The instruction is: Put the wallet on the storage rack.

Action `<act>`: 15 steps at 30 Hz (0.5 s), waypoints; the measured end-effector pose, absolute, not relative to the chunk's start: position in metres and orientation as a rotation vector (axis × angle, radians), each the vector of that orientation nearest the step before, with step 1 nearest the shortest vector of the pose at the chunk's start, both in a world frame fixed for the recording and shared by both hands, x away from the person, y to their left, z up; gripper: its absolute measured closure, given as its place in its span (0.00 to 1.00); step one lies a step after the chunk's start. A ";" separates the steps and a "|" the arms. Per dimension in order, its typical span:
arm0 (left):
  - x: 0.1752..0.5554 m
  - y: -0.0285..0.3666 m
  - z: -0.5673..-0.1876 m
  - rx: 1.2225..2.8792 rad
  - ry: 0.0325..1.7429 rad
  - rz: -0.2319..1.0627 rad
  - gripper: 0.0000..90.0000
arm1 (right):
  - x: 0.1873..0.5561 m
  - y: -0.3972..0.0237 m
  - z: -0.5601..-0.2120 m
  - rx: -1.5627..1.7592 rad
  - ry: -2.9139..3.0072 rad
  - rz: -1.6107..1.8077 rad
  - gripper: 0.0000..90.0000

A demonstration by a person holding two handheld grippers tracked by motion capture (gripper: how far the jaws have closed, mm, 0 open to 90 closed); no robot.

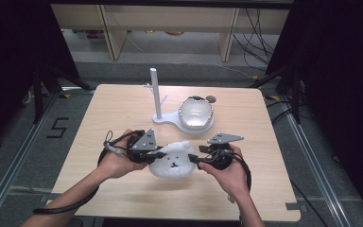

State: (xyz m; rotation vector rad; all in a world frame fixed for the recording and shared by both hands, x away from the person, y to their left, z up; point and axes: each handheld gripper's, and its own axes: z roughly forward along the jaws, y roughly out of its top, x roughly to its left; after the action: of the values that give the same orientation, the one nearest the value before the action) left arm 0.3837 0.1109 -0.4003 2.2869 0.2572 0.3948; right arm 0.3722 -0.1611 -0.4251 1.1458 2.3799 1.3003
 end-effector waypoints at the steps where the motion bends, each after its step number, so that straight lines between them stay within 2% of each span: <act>1: 0.383 0.110 -0.401 2.286 0.255 0.398 0.89 | 0.372 -0.160 -0.425 1.146 2.389 1.303 0.50; 8: 0.383 0.105 -0.398 2.287 0.230 0.397 0.89 | 0.372 -0.153 -0.428 1.102 2.435 1.311 0.57; 15: 0.384 0.104 -0.397 2.283 0.230 0.399 0.88 | 0.370 -0.154 -0.427 1.084 2.435 1.320 0.75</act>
State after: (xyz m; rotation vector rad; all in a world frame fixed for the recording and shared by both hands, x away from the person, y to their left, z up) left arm 0.3836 0.1037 -0.3969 2.2833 0.2300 0.3985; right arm 0.3698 -0.1543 -0.4271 1.0835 2.4351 1.3201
